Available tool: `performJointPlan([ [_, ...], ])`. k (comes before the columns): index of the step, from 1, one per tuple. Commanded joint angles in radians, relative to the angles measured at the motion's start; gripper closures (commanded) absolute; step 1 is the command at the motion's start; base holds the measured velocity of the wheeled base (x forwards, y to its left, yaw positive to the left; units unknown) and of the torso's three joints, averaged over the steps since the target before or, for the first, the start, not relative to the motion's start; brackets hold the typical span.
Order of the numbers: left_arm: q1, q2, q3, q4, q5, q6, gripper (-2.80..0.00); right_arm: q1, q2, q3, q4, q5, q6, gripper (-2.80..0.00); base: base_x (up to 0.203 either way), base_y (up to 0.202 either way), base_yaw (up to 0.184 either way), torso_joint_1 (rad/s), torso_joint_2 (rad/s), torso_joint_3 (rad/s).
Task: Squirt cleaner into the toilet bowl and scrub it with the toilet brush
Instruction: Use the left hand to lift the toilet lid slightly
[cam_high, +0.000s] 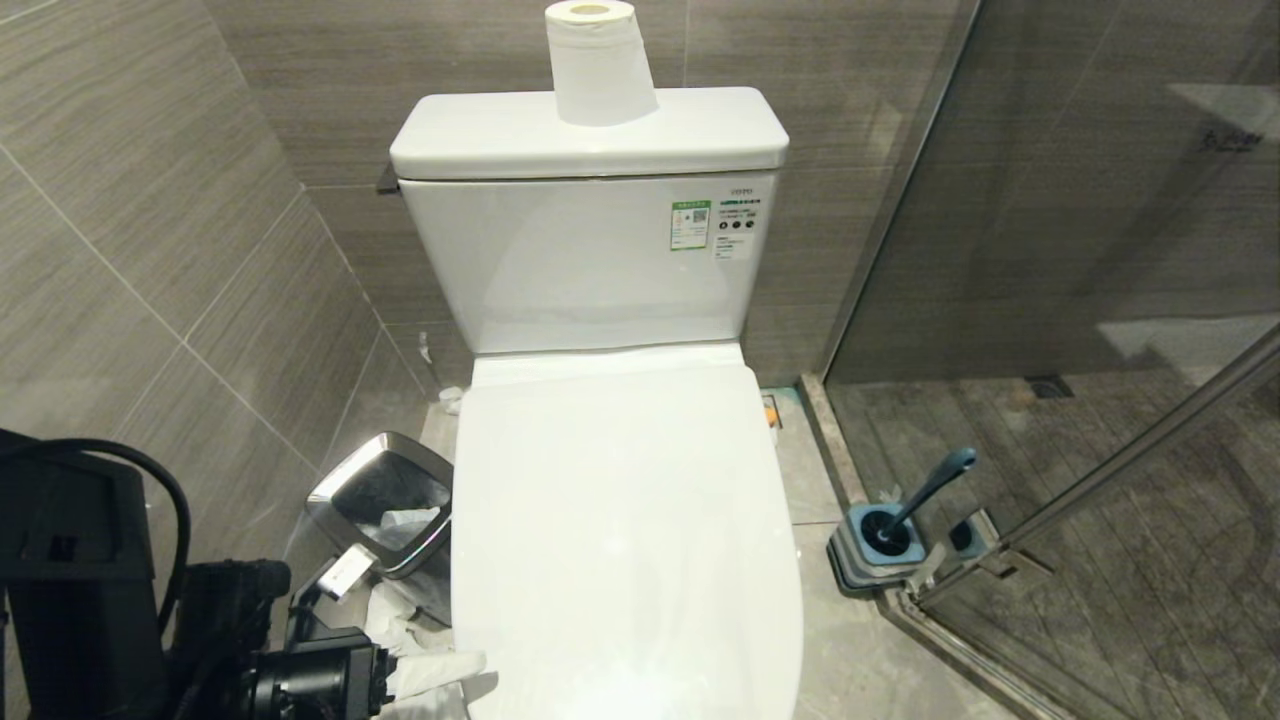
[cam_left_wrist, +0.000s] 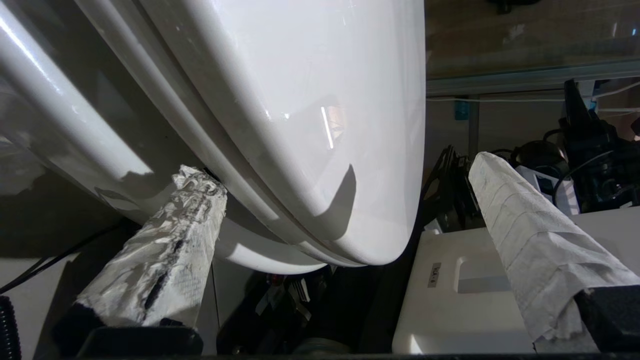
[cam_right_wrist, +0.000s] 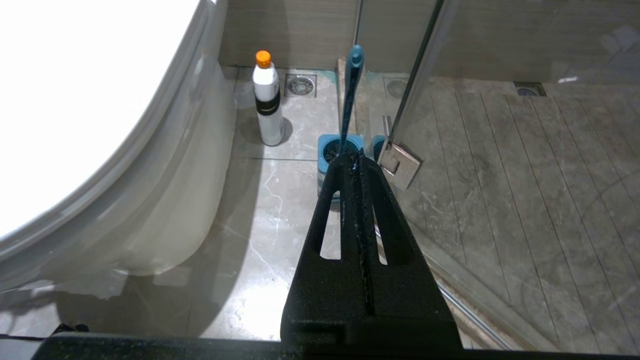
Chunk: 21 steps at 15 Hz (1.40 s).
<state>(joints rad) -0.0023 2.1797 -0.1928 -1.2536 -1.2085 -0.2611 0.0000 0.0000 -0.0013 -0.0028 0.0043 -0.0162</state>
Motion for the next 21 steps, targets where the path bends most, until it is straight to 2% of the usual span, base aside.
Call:
performJointPlan([
  [1, 0.001, -0.043, 0.003, -0.017, -0.017, -0.004, -2.80, 0.000, 0.002, 0.000, 0.000, 0.000, -0.001, 0.00, 0.000, 0.000, 0.000, 0.000, 0.00, 0.000],
  [5, 0.001, -0.103, 0.000, -0.017, -0.062, -0.074, -2.80, 0.000, 0.002, 0.000, 0.000, 0.000, -0.001, 0.00, 0.000, 0.000, 0.000, 0.000, 0.00, 0.000],
  [8, -0.003, -0.180, -0.008, -0.017, -0.065, -0.177, -2.80, 0.000, 0.002, 0.000, 0.000, 0.000, -0.001, 0.00, 0.000, 0.000, 0.000, 0.000, 0.00, 0.000],
  [11, -0.011, -0.267, -0.031, -0.017, -0.065, -0.319, -2.80, 0.000, 0.002, 0.001, 0.000, 0.000, -0.001, 0.00, 0.000, 0.000, 0.000, 0.000, 0.00, 0.000],
  [14, -0.013, -0.313, -0.072, -0.017, -0.065, -0.400, -2.80, 0.000, 0.002, 0.000, 0.000, 0.000, -0.001, 0.00, 0.000, 0.000, 0.000, 0.000, 0.00, 0.000],
  [15, -0.013, -0.330, -0.088, -0.017, -0.065, -0.440, -2.80, 0.000, 0.002, 0.000, 0.000, 0.000, -0.001, 0.00, 0.000, 0.000, 0.000, 0.000, 0.00, 0.000],
  [19, -0.031, -0.426, -0.192, -0.017, -0.060, -0.678, -2.80, 0.000, 0.002, 0.000, 0.000, 0.000, 0.000, 0.00, 0.000, 0.000, 0.000, 0.000, 0.00, 0.000],
  [21, -0.034, -0.455, -0.240, -0.017, -0.059, -0.762, -2.80, 0.000, 0.002, 0.000, 0.000, 0.000, -0.001, 0.00, 0.000, 0.000, 0.000, 0.000, 0.00, 0.000],
])
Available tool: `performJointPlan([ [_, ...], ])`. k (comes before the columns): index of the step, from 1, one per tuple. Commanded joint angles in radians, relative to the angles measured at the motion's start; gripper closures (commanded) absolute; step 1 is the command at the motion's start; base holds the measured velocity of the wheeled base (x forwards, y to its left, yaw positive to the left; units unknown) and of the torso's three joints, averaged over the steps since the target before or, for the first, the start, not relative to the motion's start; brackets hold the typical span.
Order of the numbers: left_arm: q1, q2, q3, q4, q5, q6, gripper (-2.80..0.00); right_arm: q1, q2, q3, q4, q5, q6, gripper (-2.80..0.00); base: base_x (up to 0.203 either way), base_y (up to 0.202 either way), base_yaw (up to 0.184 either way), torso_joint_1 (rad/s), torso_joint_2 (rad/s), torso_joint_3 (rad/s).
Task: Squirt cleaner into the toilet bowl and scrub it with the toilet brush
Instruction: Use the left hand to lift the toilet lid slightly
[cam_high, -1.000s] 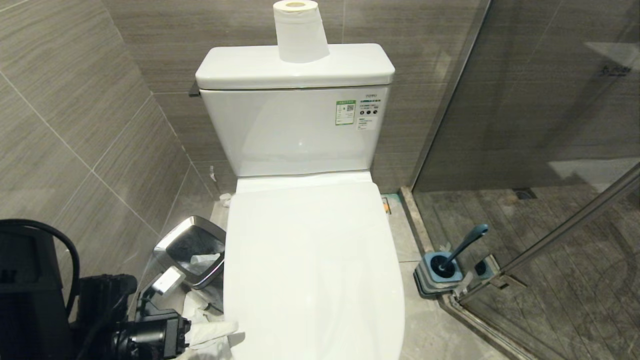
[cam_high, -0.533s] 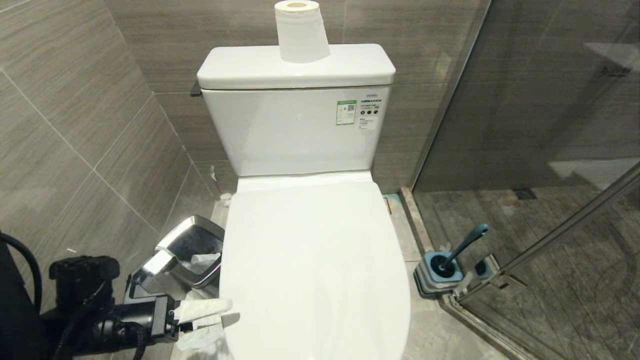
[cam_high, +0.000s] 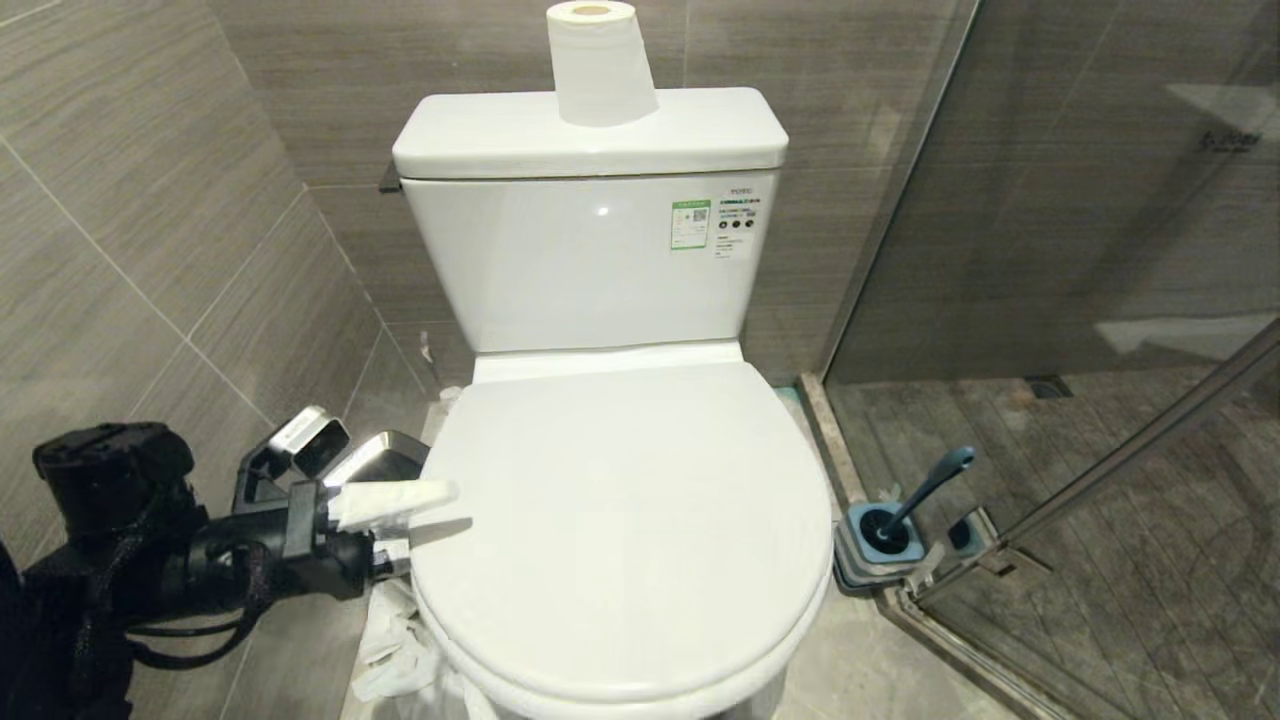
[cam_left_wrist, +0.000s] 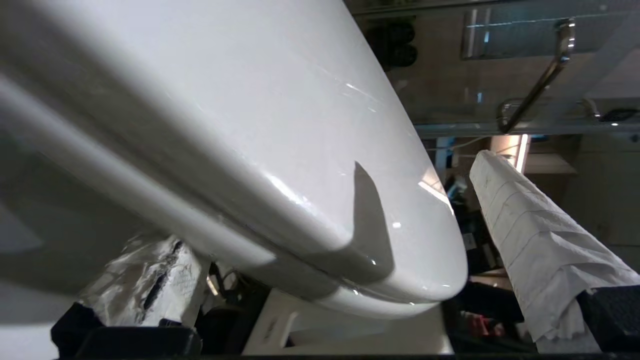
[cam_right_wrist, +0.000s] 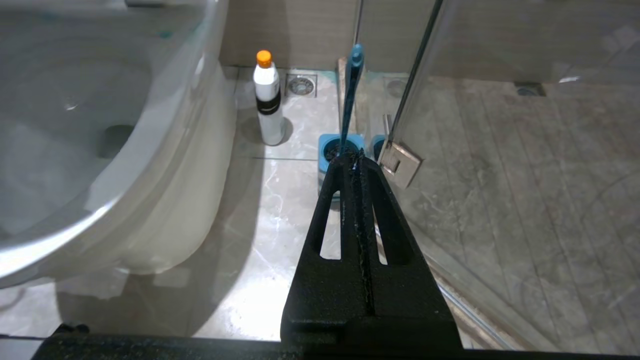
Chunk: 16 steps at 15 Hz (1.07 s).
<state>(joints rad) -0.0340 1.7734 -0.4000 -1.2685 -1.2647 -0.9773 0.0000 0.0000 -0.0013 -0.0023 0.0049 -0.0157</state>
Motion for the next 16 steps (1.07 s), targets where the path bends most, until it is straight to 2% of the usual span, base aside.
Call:
performJointPlan([
  [1, -0.003, -0.056, -0.048, -0.003, -0.002, -0.073, -2.80, 0.000, 0.002, 0.000, -0.001, 0.000, -0.001, 0.00, 0.000, 0.000, 0.000, 0.000, 0.00, 0.000],
  [3, -0.003, -0.082, -0.066, -0.002, -0.002, -0.113, -2.80, 0.000, 0.002, 0.000, -0.001, 0.000, -0.001, 0.00, 0.000, 0.000, 0.000, 0.000, 0.00, 0.000],
  [6, -0.003, -0.136, -0.094, -0.002, -0.002, -0.219, -2.80, 0.000, 0.002, 0.000, -0.001, 0.000, -0.001, 0.00, 0.000, 0.000, 0.000, 0.000, 0.00, 0.000],
  [11, -0.003, -0.204, -0.155, -0.003, -0.002, -0.346, -2.80, 0.000, 0.002, 0.000, -0.001, 0.000, -0.001, 0.00, 0.000, 0.000, 0.000, 0.000, 0.00, 0.000],
  [16, -0.003, -0.205, -0.205, -0.014, 0.005, -0.353, -2.80, 0.000, 0.002, 0.000, -0.001, 0.000, -0.001, 0.00, 0.000, 0.000, 0.000, 0.000, 0.00, 0.000],
])
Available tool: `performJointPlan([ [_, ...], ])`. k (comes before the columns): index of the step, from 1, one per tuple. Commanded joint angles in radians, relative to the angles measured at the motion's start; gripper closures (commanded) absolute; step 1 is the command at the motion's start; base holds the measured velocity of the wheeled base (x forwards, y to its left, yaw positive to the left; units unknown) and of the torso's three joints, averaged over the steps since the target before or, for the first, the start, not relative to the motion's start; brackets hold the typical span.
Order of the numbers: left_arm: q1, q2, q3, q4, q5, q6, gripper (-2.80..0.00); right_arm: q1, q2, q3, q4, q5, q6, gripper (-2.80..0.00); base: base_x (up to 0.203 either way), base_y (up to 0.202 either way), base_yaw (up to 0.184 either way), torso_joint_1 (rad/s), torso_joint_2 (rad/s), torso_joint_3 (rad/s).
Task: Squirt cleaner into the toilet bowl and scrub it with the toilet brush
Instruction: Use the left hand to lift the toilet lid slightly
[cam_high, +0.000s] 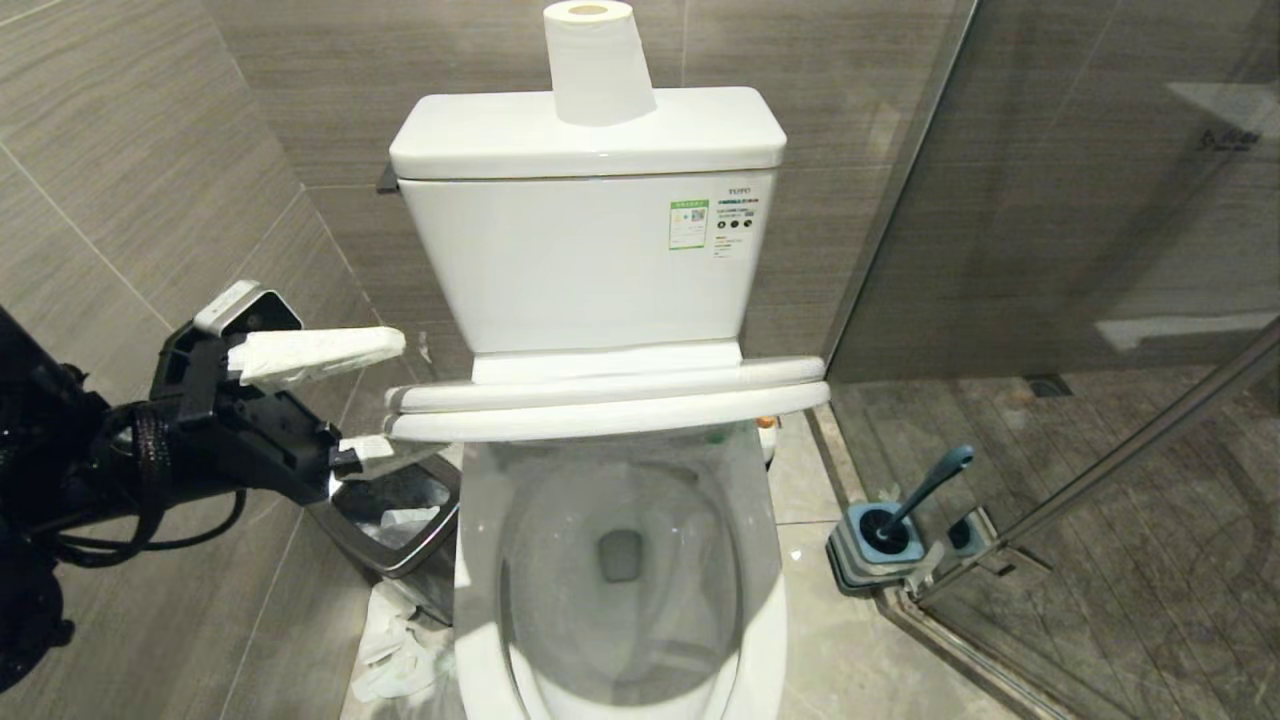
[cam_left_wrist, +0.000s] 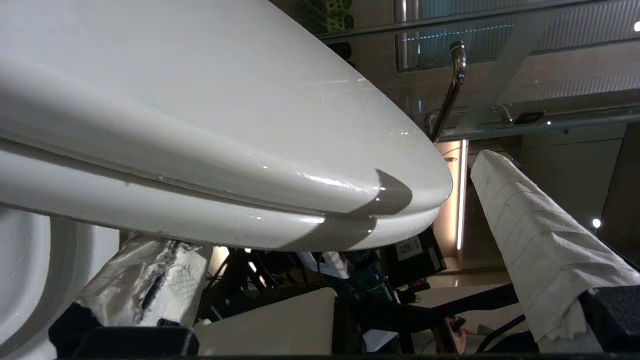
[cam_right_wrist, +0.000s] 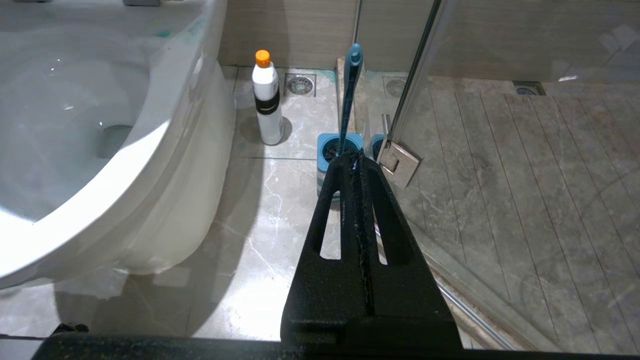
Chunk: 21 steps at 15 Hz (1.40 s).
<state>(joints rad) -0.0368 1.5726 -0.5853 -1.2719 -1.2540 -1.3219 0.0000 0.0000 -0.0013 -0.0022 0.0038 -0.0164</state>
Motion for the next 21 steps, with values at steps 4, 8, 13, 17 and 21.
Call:
performJointPlan([
  [4, 0.002, -0.001, -0.093, -0.014, -0.004, -0.009, -2.80, 0.000, 0.002, 0.001, -0.001, 0.001, 0.000, 0.00, 0.000, 0.000, 0.000, 0.000, 0.00, 0.000],
  [8, -0.010, 0.033, -0.177, -0.019, 0.028, -0.004, -2.80, 0.000, 0.002, 0.000, -0.001, 0.001, 0.000, 0.00, 0.000, 0.000, 0.000, 0.000, 0.00, 0.000],
  [13, -0.009, 0.117, -0.327, -0.052, 0.057, -0.002, -2.80, 0.000, 0.002, 0.000, -0.001, 0.001, 0.000, 0.00, 0.000, 0.000, 0.000, 0.000, 0.00, 0.000],
  [17, -0.009, 0.205, -0.449, -0.076, 0.075, 0.008, -2.80, 0.000, 0.002, 0.000, -0.001, 0.001, 0.000, 0.00, 0.000, 0.000, 0.000, 0.000, 0.00, 0.000],
  [21, 0.008, 0.328, -0.613, -0.124, 0.085, 0.010, -2.80, 0.000, 0.002, 0.000, -0.001, 0.001, 0.000, 0.00, 0.000, 0.000, 0.000, 0.000, 0.00, 0.000],
])
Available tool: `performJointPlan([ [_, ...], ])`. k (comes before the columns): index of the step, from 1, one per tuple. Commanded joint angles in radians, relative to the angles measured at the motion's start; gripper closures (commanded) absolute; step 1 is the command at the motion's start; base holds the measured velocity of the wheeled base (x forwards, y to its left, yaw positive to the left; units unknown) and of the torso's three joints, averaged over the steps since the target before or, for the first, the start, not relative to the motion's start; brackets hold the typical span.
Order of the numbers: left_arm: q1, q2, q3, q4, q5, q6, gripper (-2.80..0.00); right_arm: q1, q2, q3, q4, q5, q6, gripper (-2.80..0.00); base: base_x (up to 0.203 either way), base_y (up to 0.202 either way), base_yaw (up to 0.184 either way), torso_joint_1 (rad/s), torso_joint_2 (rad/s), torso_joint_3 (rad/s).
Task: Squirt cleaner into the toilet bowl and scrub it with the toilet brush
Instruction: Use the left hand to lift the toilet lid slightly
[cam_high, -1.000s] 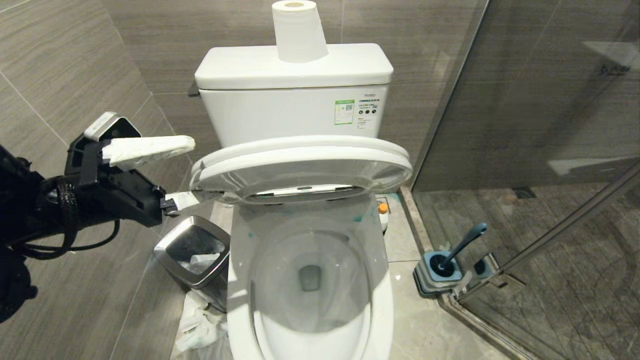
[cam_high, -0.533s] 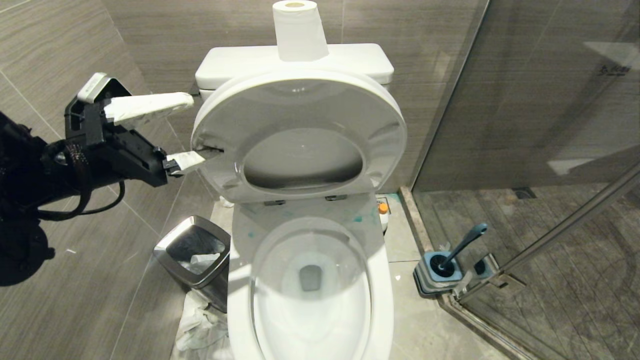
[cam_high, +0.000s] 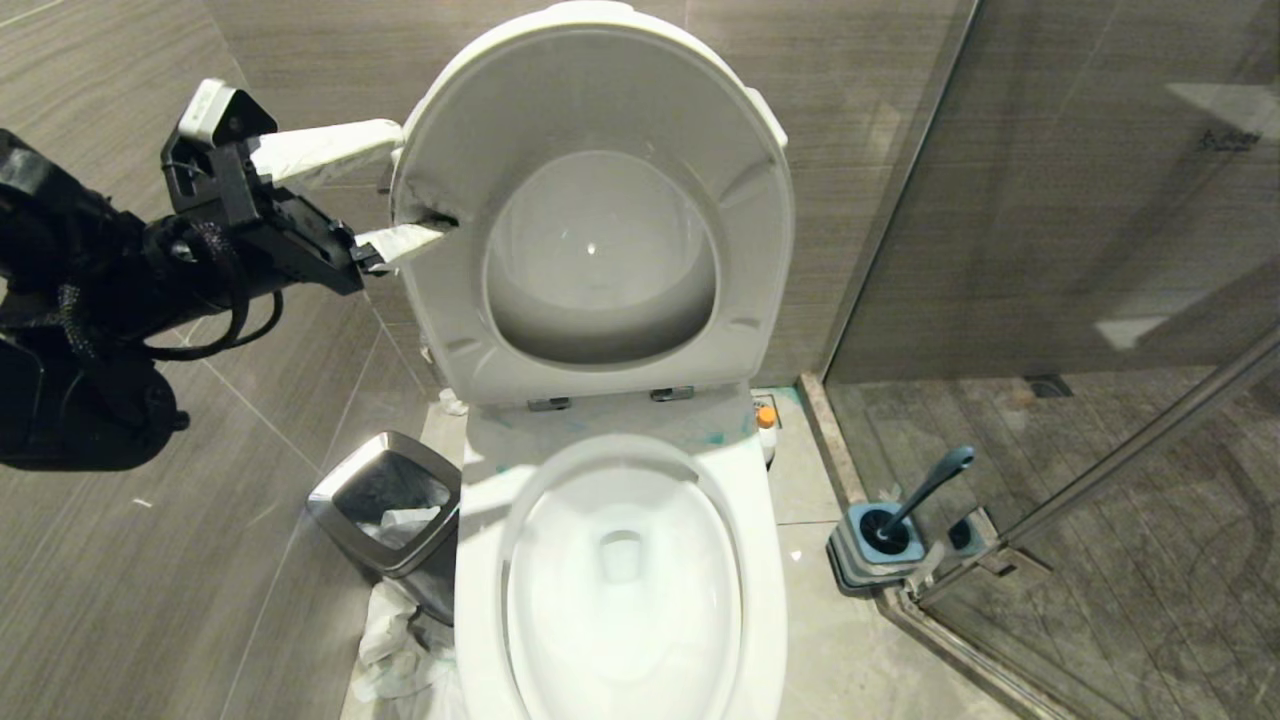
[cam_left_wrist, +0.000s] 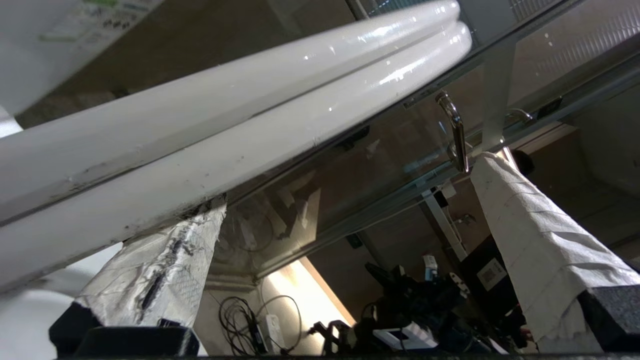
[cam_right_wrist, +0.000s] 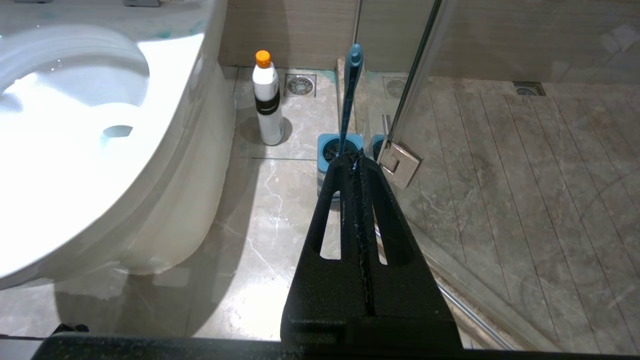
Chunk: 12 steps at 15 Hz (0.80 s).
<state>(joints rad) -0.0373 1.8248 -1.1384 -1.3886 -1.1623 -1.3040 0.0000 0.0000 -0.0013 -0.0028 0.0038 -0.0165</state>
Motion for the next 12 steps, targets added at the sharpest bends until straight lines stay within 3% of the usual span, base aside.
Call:
performJointPlan([
  [1, 0.013, 0.107, -0.101, -0.009, -0.007, -0.008, -2.80, 0.000, 0.002, 0.000, 0.000, 0.001, 0.000, 0.00, 0.000, 0.000, 0.000, 0.000, 0.00, 0.000],
  [6, 0.028, 0.256, -0.289, -0.012, -0.005, -0.009, -2.80, 0.000, 0.002, 0.000, 0.000, 0.001, 0.000, 0.00, 0.000, 0.000, 0.000, 0.000, 0.00, 0.000],
  [12, 0.025, 0.377, -0.414, -0.011, -0.005, -0.021, -2.80, 0.000, 0.002, 0.000, 0.000, 0.001, 0.000, 0.00, 0.000, 0.000, 0.000, 0.000, 0.00, 0.000],
])
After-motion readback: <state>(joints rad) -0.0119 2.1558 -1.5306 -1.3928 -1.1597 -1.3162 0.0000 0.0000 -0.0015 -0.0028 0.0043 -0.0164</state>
